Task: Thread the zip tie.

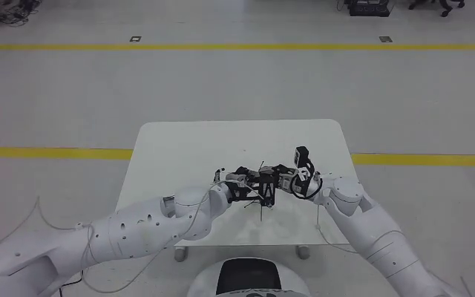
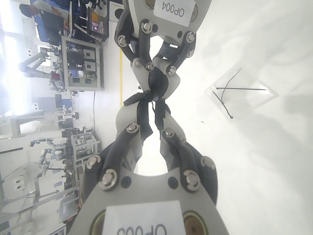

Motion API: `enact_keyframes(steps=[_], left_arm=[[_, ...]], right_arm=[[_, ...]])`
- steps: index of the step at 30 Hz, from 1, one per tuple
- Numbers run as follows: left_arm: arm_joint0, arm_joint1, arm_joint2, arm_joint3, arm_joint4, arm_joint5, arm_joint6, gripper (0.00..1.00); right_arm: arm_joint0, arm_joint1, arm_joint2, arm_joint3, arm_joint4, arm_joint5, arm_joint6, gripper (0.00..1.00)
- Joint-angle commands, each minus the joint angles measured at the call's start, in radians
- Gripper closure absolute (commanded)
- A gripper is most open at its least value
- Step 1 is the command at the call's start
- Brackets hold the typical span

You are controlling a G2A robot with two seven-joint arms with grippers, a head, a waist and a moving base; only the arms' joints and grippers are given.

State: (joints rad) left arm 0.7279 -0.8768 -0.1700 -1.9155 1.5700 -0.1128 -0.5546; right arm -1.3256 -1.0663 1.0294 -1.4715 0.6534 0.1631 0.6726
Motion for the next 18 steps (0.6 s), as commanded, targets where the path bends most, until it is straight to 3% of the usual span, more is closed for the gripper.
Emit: enact_keyframes(steps=[1,8,9,10,11,12,13,18], left_arm=[[0.000,0.000,0.000,0.000,0.000,-0.001,0.001,0.91],[0.000,0.000,0.000,0.000,0.000,-0.007,0.004,1.00],[0.001,0.000,0.000,0.000,0.000,-0.007,0.004,1.00],[0.001,0.000,0.000,0.001,0.000,-0.007,0.004,1.00],[0.001,0.000,0.000,0.001,0.000,-0.007,0.004,1.00],[0.002,0.000,0.000,0.001,0.000,-0.006,0.005,1.00],[0.004,0.000,0.000,0.003,0.000,-0.002,0.006,1.00],[0.014,0.005,-0.003,0.013,0.000,0.029,0.020,1.00]], right_arm=[[0.000,-0.001,0.001,0.000,-0.002,0.001,0.002,1.00],[-0.003,-0.004,0.005,0.002,-0.004,0.001,0.006,1.00],[-0.004,-0.005,0.006,0.002,-0.004,0.000,0.007,0.96],[-0.004,-0.005,0.007,0.002,-0.005,0.000,0.008,0.75],[-0.005,-0.005,0.008,0.002,-0.006,-0.001,0.009,0.61],[-0.006,-0.006,0.009,0.002,-0.008,-0.001,0.009,0.15],[-0.007,-0.006,0.010,0.003,-0.009,-0.002,0.009,0.00],[-0.011,-0.006,0.016,-0.001,-0.029,-0.008,0.005,0.00]])
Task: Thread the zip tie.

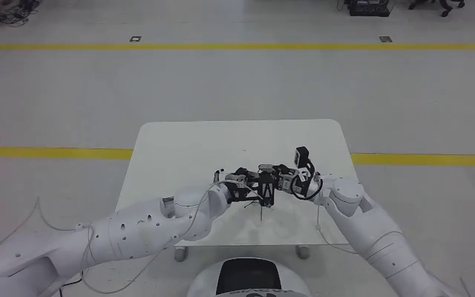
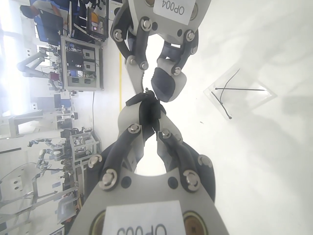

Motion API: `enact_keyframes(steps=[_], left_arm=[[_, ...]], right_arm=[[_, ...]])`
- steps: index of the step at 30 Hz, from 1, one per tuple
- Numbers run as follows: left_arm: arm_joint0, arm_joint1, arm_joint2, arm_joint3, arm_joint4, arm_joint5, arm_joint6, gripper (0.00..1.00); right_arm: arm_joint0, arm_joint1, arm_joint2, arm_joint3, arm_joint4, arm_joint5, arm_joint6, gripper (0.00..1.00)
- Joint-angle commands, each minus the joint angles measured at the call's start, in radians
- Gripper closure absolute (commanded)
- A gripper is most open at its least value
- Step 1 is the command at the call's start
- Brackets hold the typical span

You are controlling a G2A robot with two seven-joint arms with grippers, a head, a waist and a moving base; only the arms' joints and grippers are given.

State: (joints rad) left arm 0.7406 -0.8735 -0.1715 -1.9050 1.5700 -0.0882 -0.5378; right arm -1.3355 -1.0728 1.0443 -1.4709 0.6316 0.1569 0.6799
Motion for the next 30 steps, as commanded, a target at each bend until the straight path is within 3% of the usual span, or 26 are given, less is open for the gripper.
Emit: enact_keyframes(steps=[1,5,12,15,24,27,30], left_arm=[[0.003,0.004,-0.004,0.005,0.000,0.008,0.004,1.00],[0.033,0.018,-0.037,0.011,-0.022,0.030,0.020,1.00],[0.093,0.047,-0.125,0.032,-0.192,0.015,0.106,1.00],[0.115,0.055,-0.154,0.039,-0.251,-0.008,0.142,1.00],[0.127,0.054,-0.163,0.054,-0.284,-0.008,0.145,1.00],[0.148,0.052,-0.200,0.085,-0.425,-0.011,0.166,1.00],[0.170,0.056,-0.246,0.123,-0.606,-0.046,0.194,1.00]], right_arm=[[-0.002,0.001,0.003,-0.004,-0.015,-0.004,-0.005,0.00],[-0.017,0.004,0.017,-0.016,-0.050,-0.030,-0.013,0.00],[-0.056,0.015,0.058,-0.037,-0.116,-0.111,0.018,0.00],[-0.057,0.016,0.060,-0.038,-0.121,-0.115,0.020,0.00],[-0.057,0.016,0.060,-0.040,-0.125,-0.118,0.019,0.00],[-0.070,0.020,0.075,-0.059,-0.156,-0.185,0.043,0.00],[-0.078,0.029,0.108,-0.063,-0.185,-0.234,0.101,0.00]])
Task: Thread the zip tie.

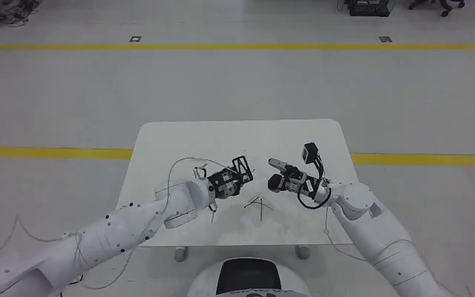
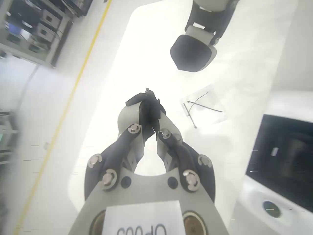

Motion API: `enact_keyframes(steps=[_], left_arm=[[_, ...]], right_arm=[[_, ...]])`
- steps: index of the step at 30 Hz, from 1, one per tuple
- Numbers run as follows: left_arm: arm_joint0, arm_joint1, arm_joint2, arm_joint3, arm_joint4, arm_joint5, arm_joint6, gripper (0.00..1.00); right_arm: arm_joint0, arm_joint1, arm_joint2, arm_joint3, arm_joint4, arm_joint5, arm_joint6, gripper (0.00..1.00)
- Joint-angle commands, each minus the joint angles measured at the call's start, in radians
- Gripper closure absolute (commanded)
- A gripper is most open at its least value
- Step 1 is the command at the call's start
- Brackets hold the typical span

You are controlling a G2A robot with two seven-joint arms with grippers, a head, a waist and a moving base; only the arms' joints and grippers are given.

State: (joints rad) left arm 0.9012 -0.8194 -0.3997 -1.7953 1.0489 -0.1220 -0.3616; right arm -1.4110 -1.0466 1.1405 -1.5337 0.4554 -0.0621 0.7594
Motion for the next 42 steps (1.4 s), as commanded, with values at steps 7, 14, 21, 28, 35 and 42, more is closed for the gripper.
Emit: enact_keyframes(steps=[7,14,21,28,35,42], left_arm=[[0.070,0.013,-0.094,0.090,-0.376,-0.140,0.121,1.00],[0.112,0.011,-0.127,0.150,-0.535,-0.195,0.152,1.00],[0.111,0.010,-0.128,0.150,-0.529,-0.194,0.153,1.00],[0.139,-0.011,-0.147,0.248,-0.872,-0.145,0.063,1.00],[0.158,-0.037,-0.172,0.309,-1.193,-0.218,0.016,1.00],[0.189,-0.059,-0.219,0.309,-1.311,-0.218,-0.047,1.00]], right_arm=[[-0.008,0.014,0.053,0.018,-0.018,-0.095,0.134,0.00],[0.009,0.013,0.043,0.062,-0.024,-0.165,0.212,0.00],[0.018,0.011,0.032,0.090,-0.031,-0.187,0.226,0.00],[0.009,0.010,0.033,0.094,-0.009,-0.192,0.221,0.00],[0.024,0.014,0.056,0.141,0.061,-0.278,0.382,0.00],[0.045,0.004,0.064,0.163,0.077,-0.278,0.491,0.00]])
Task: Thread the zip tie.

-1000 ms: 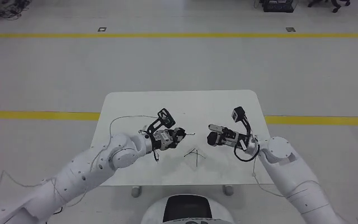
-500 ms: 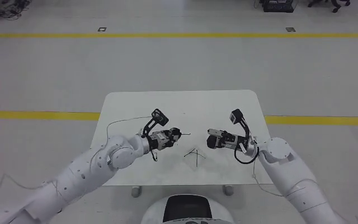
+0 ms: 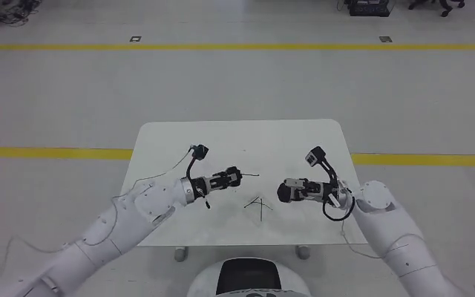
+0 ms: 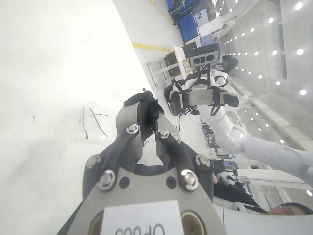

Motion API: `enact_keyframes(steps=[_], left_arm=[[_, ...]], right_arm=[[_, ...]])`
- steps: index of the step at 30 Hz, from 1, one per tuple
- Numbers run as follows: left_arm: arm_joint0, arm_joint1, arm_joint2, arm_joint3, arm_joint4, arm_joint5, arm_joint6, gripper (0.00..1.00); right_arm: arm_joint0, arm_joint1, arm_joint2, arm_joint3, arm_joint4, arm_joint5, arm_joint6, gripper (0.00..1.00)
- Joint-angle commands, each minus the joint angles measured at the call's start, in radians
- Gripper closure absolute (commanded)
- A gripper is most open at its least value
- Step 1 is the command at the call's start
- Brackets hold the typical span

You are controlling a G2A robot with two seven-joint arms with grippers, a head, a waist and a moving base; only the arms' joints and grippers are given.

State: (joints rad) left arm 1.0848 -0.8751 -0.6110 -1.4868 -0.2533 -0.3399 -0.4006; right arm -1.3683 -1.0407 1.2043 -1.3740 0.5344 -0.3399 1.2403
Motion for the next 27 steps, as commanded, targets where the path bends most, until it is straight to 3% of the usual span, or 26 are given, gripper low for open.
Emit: enact_keyframes(steps=[1,4,6,13,15,19,23,27], left_arm=[[0.014,-0.007,-0.019,0.002,-0.028,0.000,-0.015,1.00],[0.031,-0.014,-0.045,0.019,-0.026,0.000,-0.027,1.00],[0.025,-0.015,-0.054,0.034,0.072,0.000,-0.003,1.00],[0.025,-0.015,-0.054,0.034,0.072,0.000,-0.003,1.00],[0.043,-0.021,-0.058,0.036,-0.019,0.000,-0.002,1.00],[0.054,-0.033,-0.078,0.057,-0.200,0.000,-0.098,1.00],[0.071,-0.046,-0.113,0.060,-0.287,0.000,-0.187,1.00],[0.097,-0.062,-0.158,0.062,-0.348,0.000,-0.259,1.00]], right_arm=[[0.004,-0.005,0.001,0.008,-0.001,0.000,0.020,0.00],[0.007,-0.013,0.002,0.019,0.002,0.000,0.039,0.00],[0.010,-0.017,0.004,0.032,0.002,0.000,0.037,0.00],[0.010,-0.017,0.004,0.032,0.002,0.000,0.037,0.00],[0.010,-0.018,0.004,0.026,0.003,0.000,0.034,0.00],[0.008,-0.020,0.012,0.038,0.033,0.000,0.062,0.00],[0.028,-0.028,0.026,0.092,0.093,0.000,0.149,0.00],[0.045,-0.037,0.009,0.096,0.094,0.000,0.150,0.00]])
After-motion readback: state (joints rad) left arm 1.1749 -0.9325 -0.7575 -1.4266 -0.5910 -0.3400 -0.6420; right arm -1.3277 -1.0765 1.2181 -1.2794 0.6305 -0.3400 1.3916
